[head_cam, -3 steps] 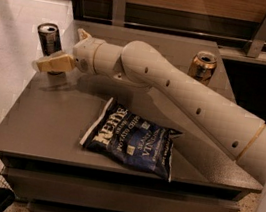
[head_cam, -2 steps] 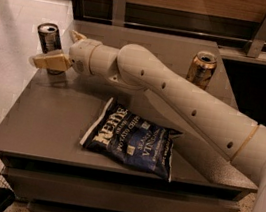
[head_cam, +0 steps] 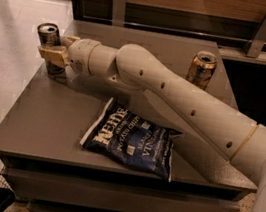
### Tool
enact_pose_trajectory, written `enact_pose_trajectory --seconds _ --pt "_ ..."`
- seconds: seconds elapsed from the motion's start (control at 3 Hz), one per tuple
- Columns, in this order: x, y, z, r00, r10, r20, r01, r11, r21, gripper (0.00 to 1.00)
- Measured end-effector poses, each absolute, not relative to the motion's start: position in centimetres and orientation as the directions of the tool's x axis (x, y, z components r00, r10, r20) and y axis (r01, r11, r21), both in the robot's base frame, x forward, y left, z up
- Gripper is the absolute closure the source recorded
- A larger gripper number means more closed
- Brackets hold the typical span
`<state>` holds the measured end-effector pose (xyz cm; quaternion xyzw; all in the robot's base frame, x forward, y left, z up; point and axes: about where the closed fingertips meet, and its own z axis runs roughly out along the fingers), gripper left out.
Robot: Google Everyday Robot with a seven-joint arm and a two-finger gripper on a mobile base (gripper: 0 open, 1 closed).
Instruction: Knock redbull can over
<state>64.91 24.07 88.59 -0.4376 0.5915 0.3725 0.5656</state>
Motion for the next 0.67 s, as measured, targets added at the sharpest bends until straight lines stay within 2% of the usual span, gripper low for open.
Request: enact_pose_trajectory --seconds 0.33,0.67 --pt "64.79 24.29 88.61 0.023 -0.096 -0.995 -0.940 0.336 -0.054 0.95" --pt "64.72 24.42 88.63 0.024 -0.096 -0.995 -0.941 0.334 -0.054 1.00"
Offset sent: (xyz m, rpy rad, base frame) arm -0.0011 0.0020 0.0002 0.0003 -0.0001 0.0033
